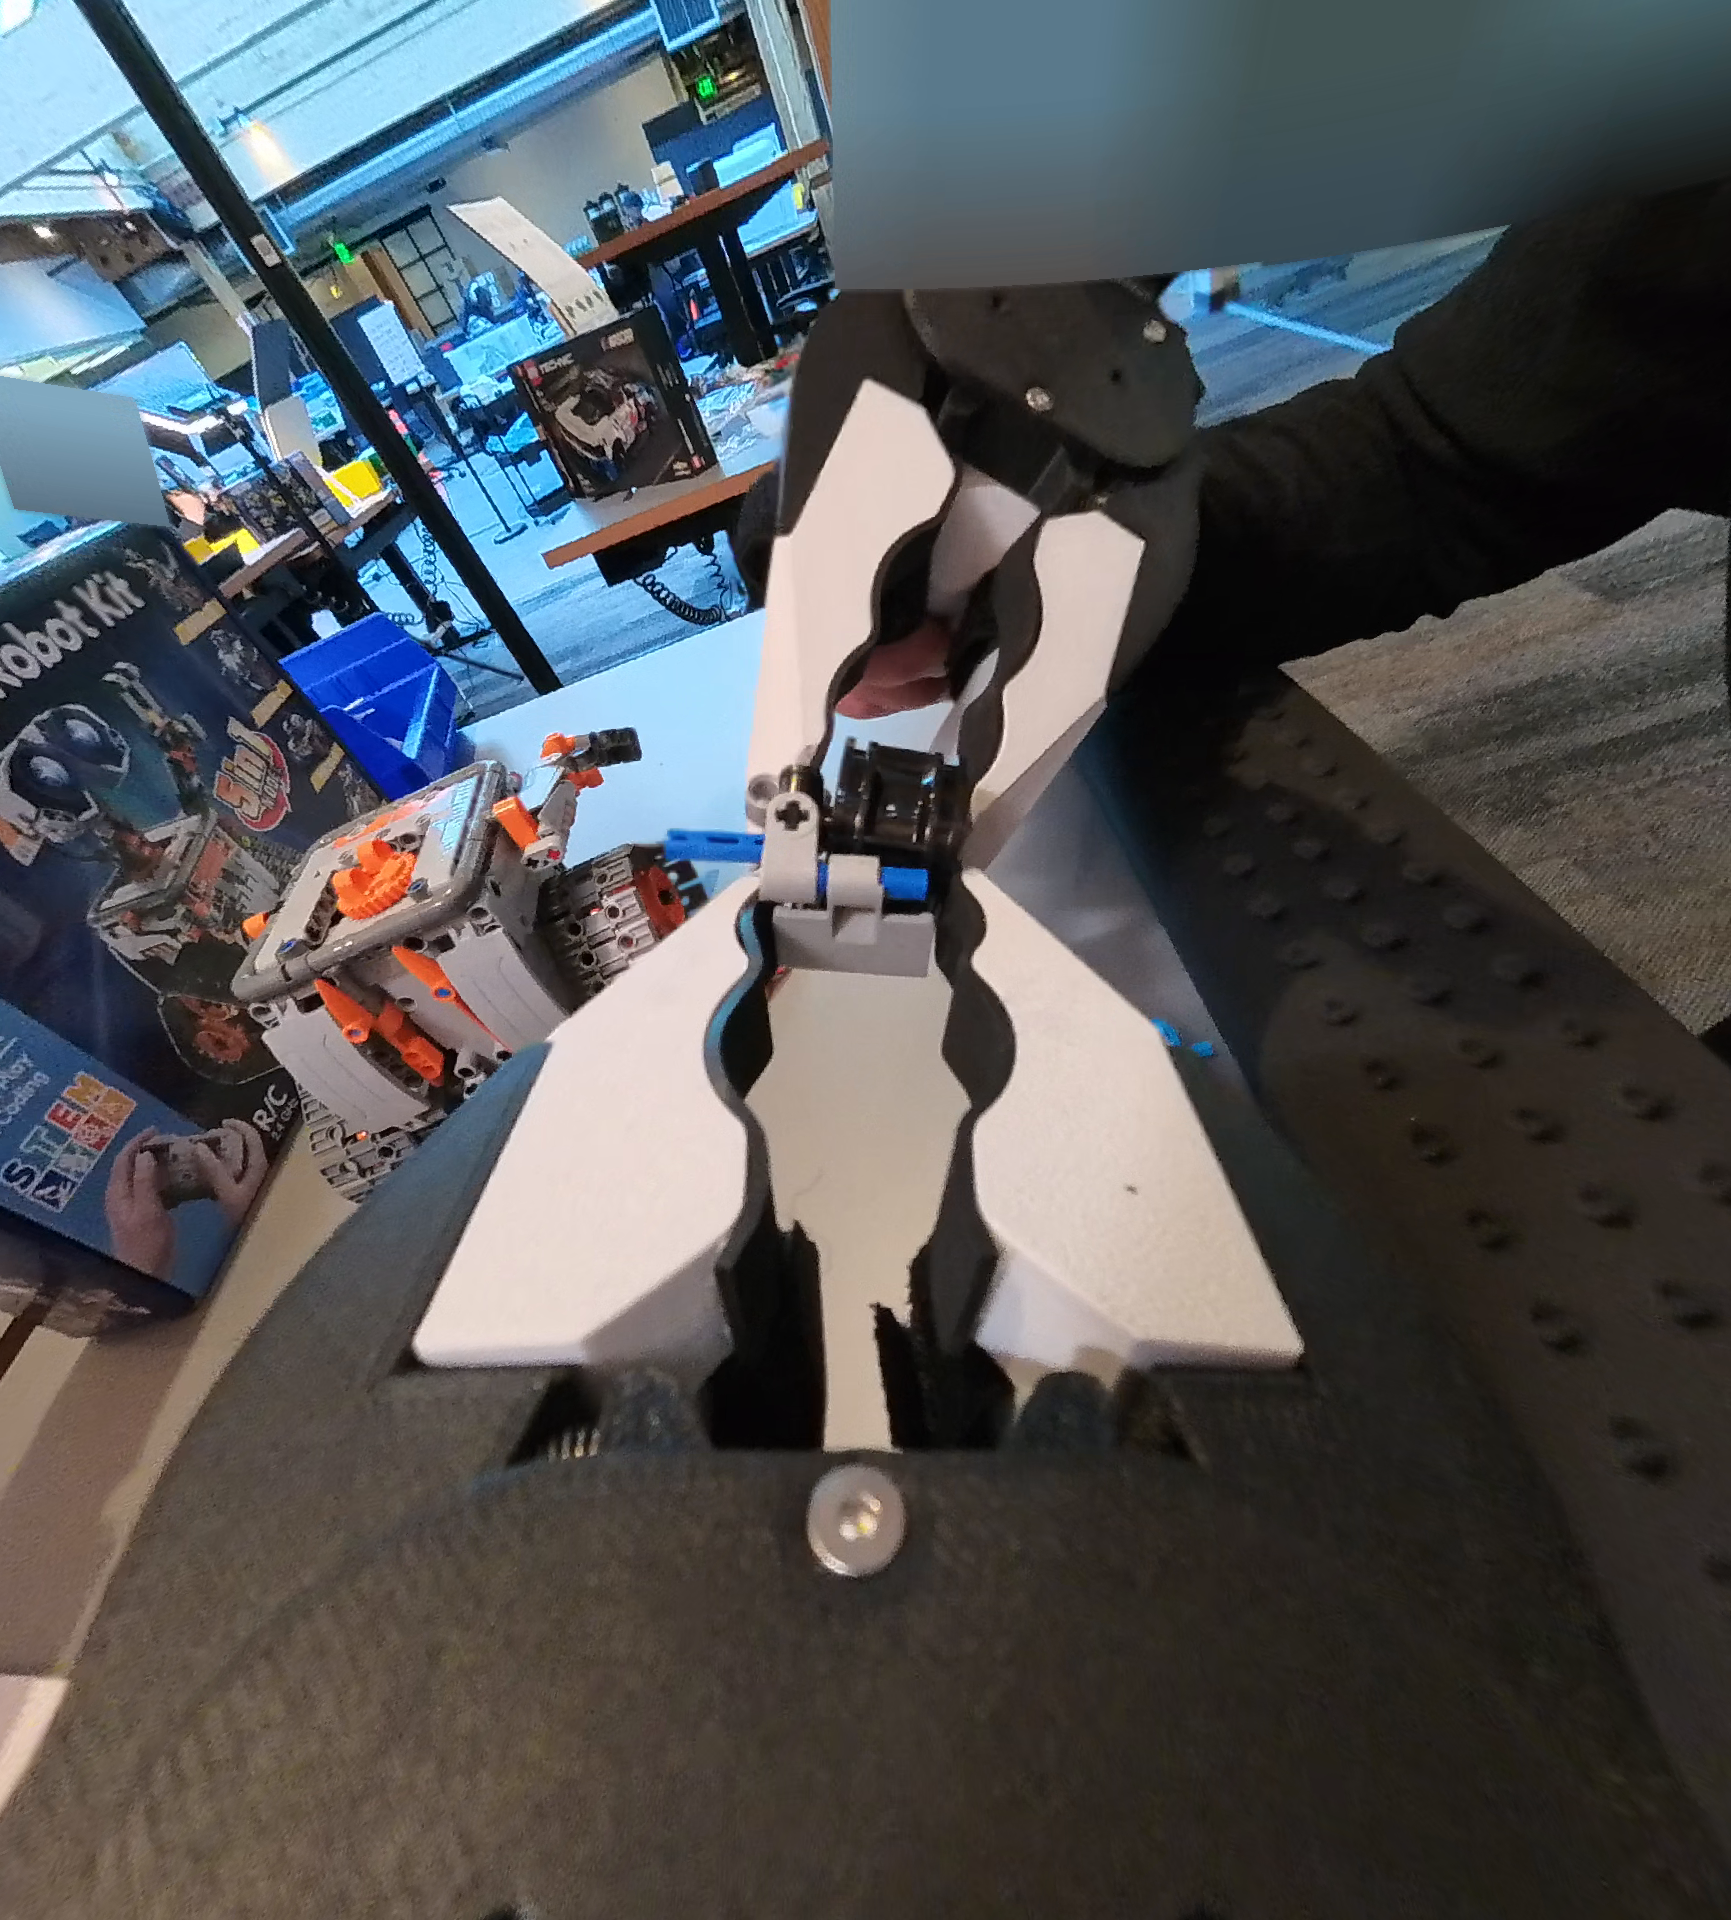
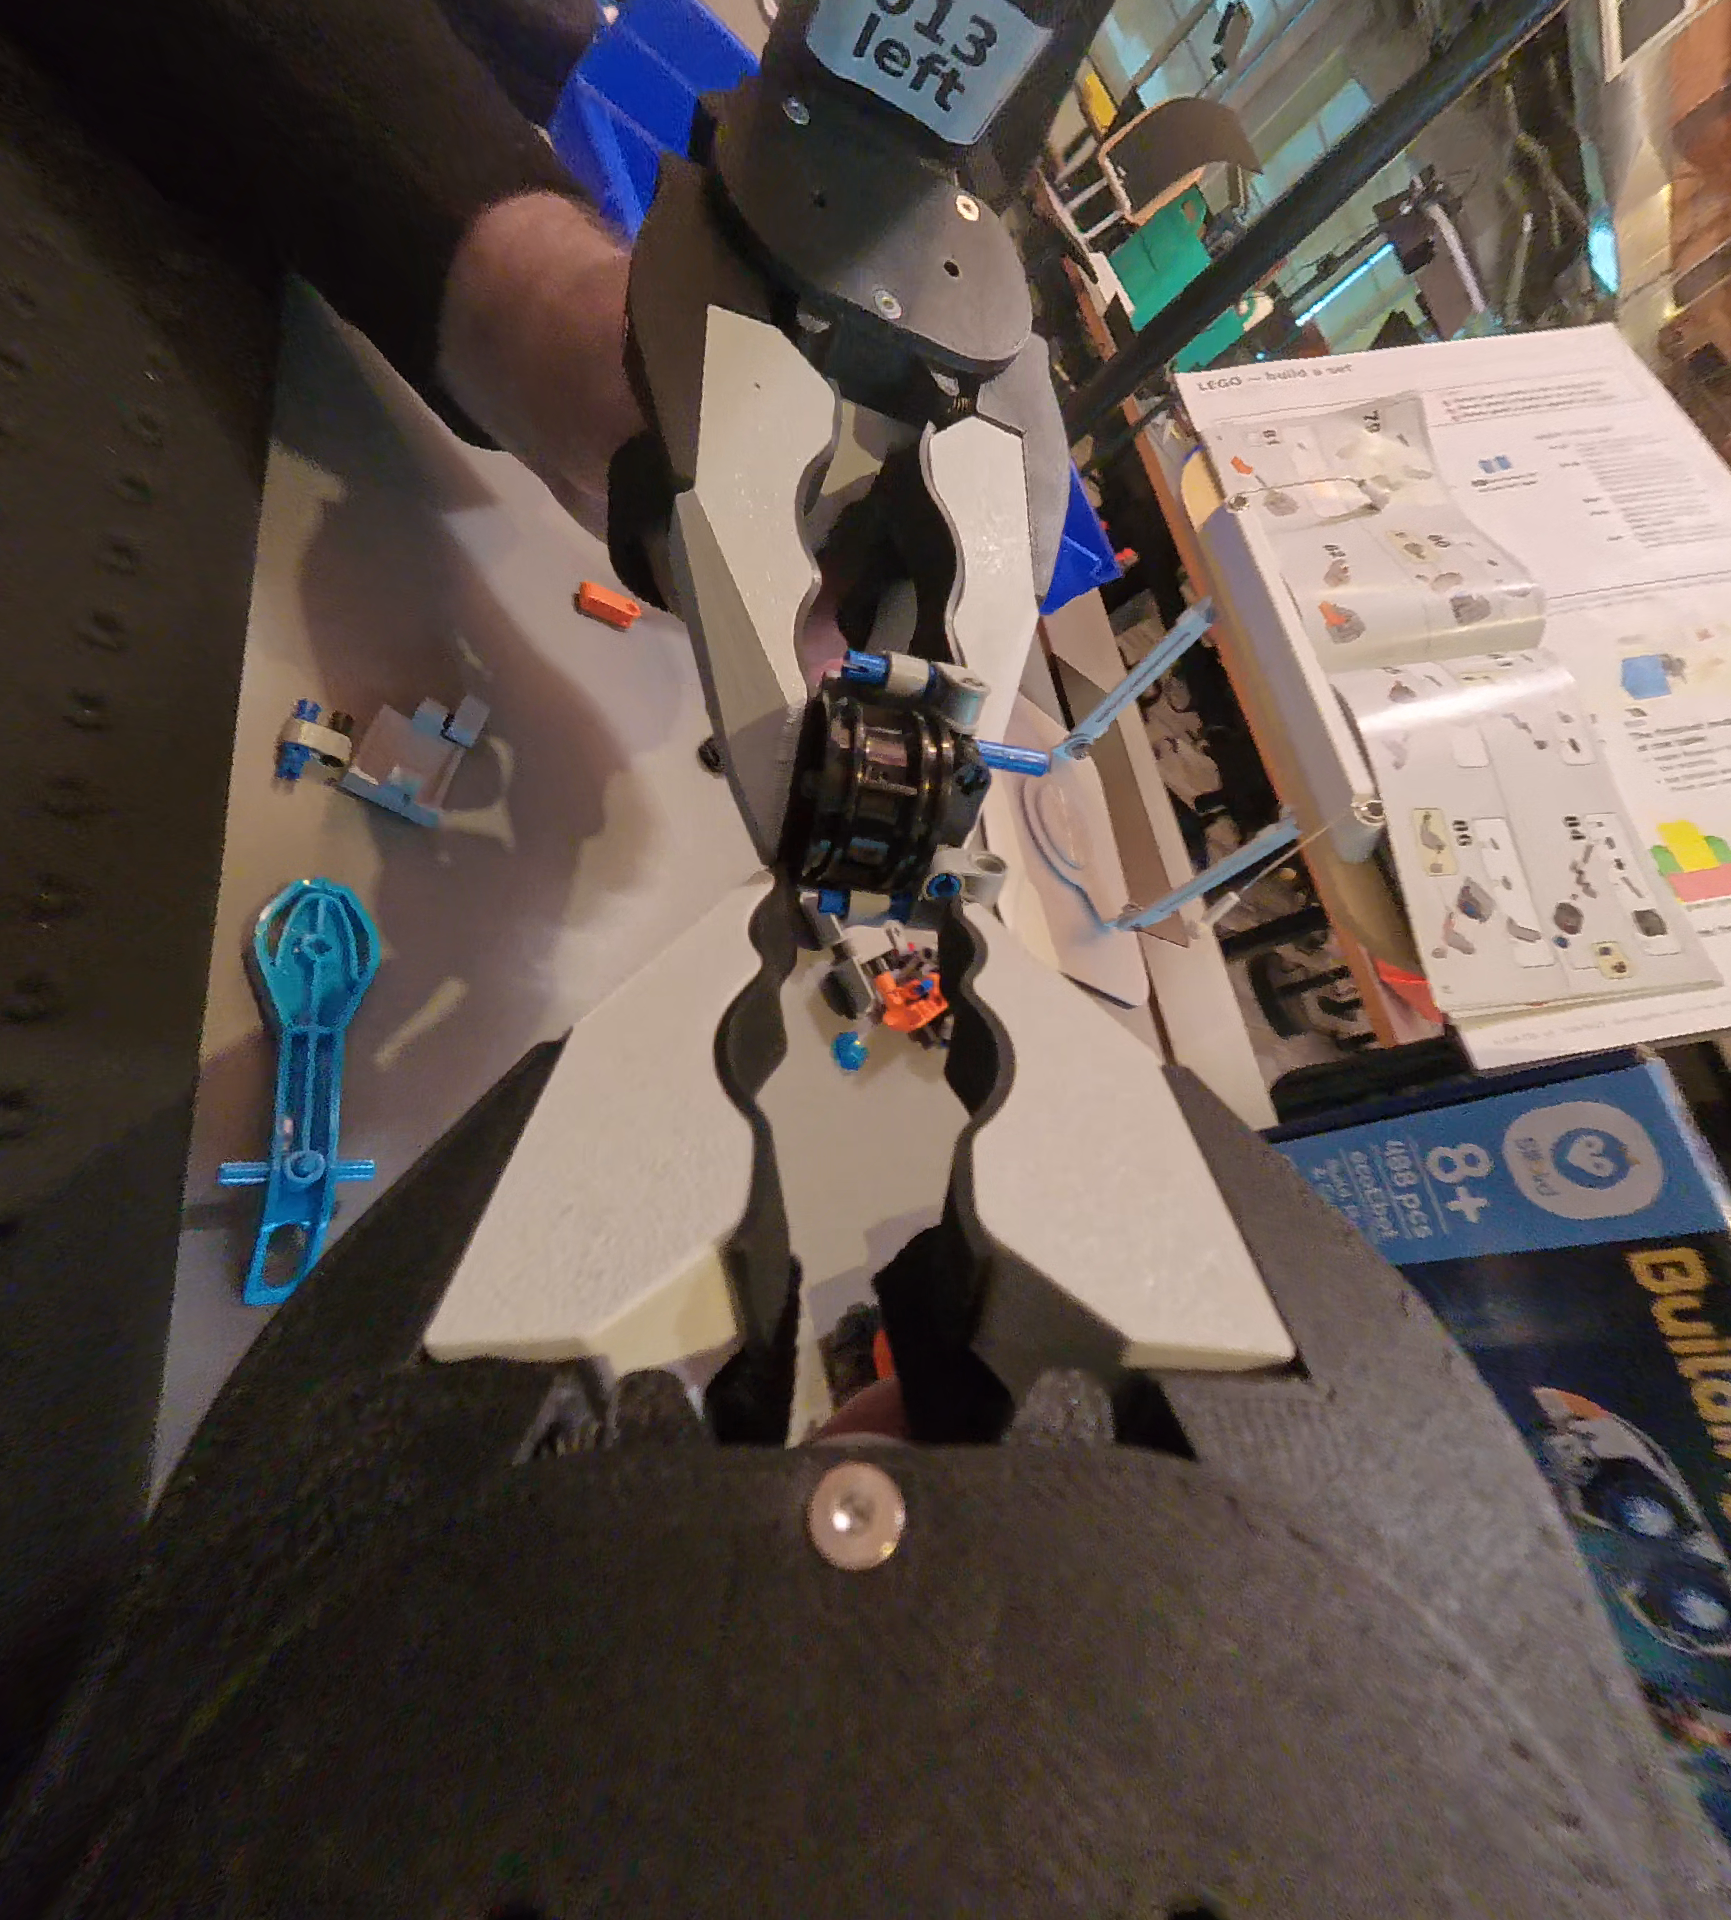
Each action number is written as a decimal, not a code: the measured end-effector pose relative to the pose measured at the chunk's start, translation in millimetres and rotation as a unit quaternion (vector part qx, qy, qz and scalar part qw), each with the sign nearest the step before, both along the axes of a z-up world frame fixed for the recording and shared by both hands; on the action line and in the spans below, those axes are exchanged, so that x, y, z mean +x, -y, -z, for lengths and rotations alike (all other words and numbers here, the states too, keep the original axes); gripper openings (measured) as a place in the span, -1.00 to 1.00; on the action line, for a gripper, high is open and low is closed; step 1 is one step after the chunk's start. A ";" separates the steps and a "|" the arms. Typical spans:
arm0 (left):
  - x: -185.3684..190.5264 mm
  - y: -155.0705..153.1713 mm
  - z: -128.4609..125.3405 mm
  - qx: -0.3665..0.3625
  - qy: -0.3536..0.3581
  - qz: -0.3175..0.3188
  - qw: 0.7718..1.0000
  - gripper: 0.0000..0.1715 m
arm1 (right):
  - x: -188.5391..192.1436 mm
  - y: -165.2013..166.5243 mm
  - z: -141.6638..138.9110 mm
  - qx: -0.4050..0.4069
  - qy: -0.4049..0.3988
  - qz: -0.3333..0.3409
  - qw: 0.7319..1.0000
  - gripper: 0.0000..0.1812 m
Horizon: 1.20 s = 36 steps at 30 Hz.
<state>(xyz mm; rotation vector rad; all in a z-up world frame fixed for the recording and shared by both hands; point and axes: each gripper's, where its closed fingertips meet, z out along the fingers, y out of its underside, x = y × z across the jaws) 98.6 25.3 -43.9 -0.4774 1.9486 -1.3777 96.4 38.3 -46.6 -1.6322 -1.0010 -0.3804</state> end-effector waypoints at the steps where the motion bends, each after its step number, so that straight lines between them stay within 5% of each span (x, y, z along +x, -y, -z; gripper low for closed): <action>1: 0.4 -0.4 0.4 -0.006 -0.003 -0.001 1.000 -0.68 | 0.5 -0.3 0.3 0.002 0.008 0.005 1.000 -0.74; 15: 4.8 -6.5 -0.6 -0.027 -0.010 -0.017 0.999 -0.67 | 5.6 -6.6 0.9 0.030 0.051 0.041 0.997 -0.75; 24: 13.3 -21.5 2.3 -0.088 -0.085 -0.012 0.992 -0.69 | 16.0 -10.5 -9.5 -0.002 -0.101 -0.021 0.995 -0.62; 29: 14.2 -24.5 0.7 -0.163 -0.161 0.012 0.973 -0.69 | 12.5 -8.4 -9.4 0.042 -0.001 -0.016 0.999 -0.49; 33: 12.7 -14.3 21.3 -0.199 -0.271 0.039 0.941 -0.69 | 8.1 -20.5 5.1 0.081 0.152 0.026 0.985 -0.38; 36: 13.1 -7.5 25.2 -0.229 -0.300 0.056 0.925 -0.69 | 8.9 -27.1 10.6 0.097 0.205 0.047 0.973 -0.63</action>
